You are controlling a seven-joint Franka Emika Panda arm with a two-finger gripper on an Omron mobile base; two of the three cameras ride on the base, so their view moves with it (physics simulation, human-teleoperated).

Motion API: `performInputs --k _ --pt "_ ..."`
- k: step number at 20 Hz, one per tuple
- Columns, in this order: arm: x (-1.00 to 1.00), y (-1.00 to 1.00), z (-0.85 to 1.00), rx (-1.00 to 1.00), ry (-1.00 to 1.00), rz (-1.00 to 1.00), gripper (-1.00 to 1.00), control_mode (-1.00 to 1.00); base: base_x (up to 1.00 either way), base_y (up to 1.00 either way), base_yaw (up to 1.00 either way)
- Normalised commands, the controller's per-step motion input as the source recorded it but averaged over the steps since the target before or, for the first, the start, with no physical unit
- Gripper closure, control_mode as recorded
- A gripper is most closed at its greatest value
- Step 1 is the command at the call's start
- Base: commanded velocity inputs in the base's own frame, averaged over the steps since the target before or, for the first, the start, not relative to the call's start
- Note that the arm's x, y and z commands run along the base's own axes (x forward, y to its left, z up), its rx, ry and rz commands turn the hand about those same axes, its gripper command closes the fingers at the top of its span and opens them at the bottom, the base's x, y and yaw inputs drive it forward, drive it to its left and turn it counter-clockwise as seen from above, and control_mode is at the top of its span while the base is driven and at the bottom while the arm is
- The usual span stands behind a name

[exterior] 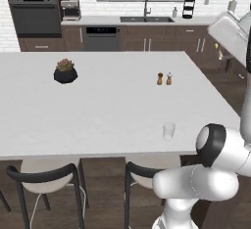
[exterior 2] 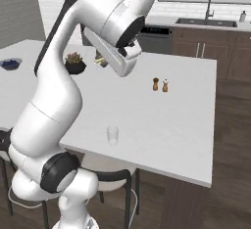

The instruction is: Take a straw from the drawer in front and place it inside the glass cup on the dining counter.

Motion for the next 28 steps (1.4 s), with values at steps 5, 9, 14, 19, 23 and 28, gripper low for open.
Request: performInputs --k 5,9,14,19,23,28 --pt "-0.07 0.16 0.14 0.65 0.28 -0.26 1.00 -1.00 0.00 0.00 0.00" --pt "-0.31 0.45 0.01 0.58 0.43 -0.37 1.00 -1.00 0.00 0.00 0.00" --pt "-0.21 0.32 -0.50 0.43 0.48 -0.34 1.00 -1.00 0.00 0.00 0.00" --pt "0.02 0.05 -0.93 0.25 0.25 -0.11 1.00 -1.00 0.00 0.00 0.00" --pt "0.57 -0.02 -0.58 0.29 0.18 0.06 1.00 -1.00 0.00 0.00 0.00" --pt "0.93 -0.07 -0.40 0.29 0.29 0.15 1.00 -1.00 0.00 0.00 0.00"
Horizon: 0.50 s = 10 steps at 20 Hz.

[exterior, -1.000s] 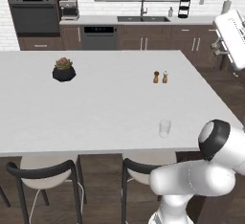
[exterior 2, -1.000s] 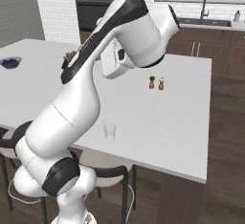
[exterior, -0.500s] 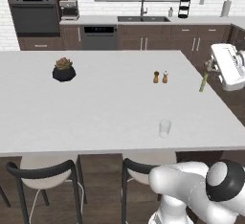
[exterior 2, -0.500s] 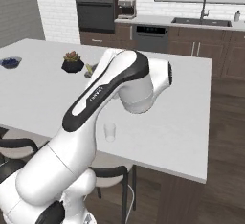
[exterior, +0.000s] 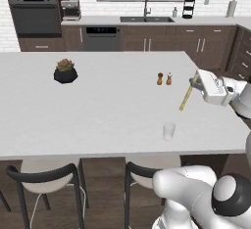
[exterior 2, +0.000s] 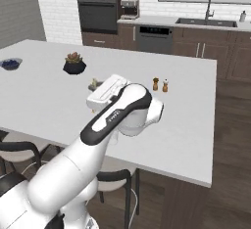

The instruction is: Take a straw from the drawer in front and place it inside the glass cup on the dining counter.

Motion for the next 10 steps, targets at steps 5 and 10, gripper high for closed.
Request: performInputs --k 5,10 --pt "0.41 -0.05 -0.27 0.10 0.31 0.06 1.00 -1.00 0.00 0.00 0.00" --pt "0.00 -0.01 0.00 -0.06 0.07 -0.03 1.00 -1.00 0.00 0.00 0.00"
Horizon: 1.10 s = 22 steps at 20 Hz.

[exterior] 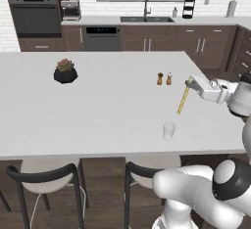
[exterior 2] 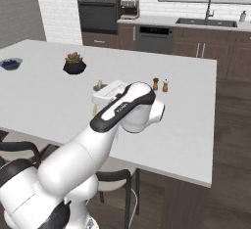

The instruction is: Take a straw from the drawer in front and place it inside the glass cup on the dining counter.

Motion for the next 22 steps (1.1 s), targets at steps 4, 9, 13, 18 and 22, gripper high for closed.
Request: performInputs --k 4,9,13,18,22 --pt "0.00 0.00 -0.07 -0.17 -0.01 -0.03 1.00 -1.00 0.00 0.00 0.00" --pt "0.11 0.00 -0.38 -0.06 0.00 0.00 1.00 -1.00 0.00 0.00 0.00" --pt "0.20 0.00 -0.41 0.00 0.06 0.00 1.00 -1.00 0.00 0.00 0.00" --pt "0.29 -0.02 -0.44 0.00 0.05 0.00 1.00 -1.00 0.00 0.00 0.00" --pt "0.18 -0.05 -0.39 0.00 0.01 0.00 1.00 -1.00 0.00 0.00 0.00"
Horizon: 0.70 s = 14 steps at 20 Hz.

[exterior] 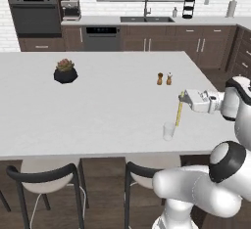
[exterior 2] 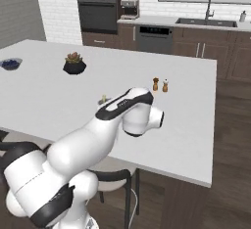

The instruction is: Take a straw from the drawer in front and place it inside the glass cup on the dining counter.

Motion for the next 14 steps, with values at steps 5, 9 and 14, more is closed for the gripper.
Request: performInputs --k 5,9,14 --pt "0.28 -0.09 -0.39 -0.02 0.00 0.00 1.00 -1.00 0.00 0.00 0.00" --pt "0.30 0.00 -0.24 -0.01 0.00 0.00 1.00 -1.00 0.00 0.00 0.00" --pt "0.25 0.00 -0.11 -0.01 0.00 0.00 1.00 -1.00 0.00 0.00 0.00"
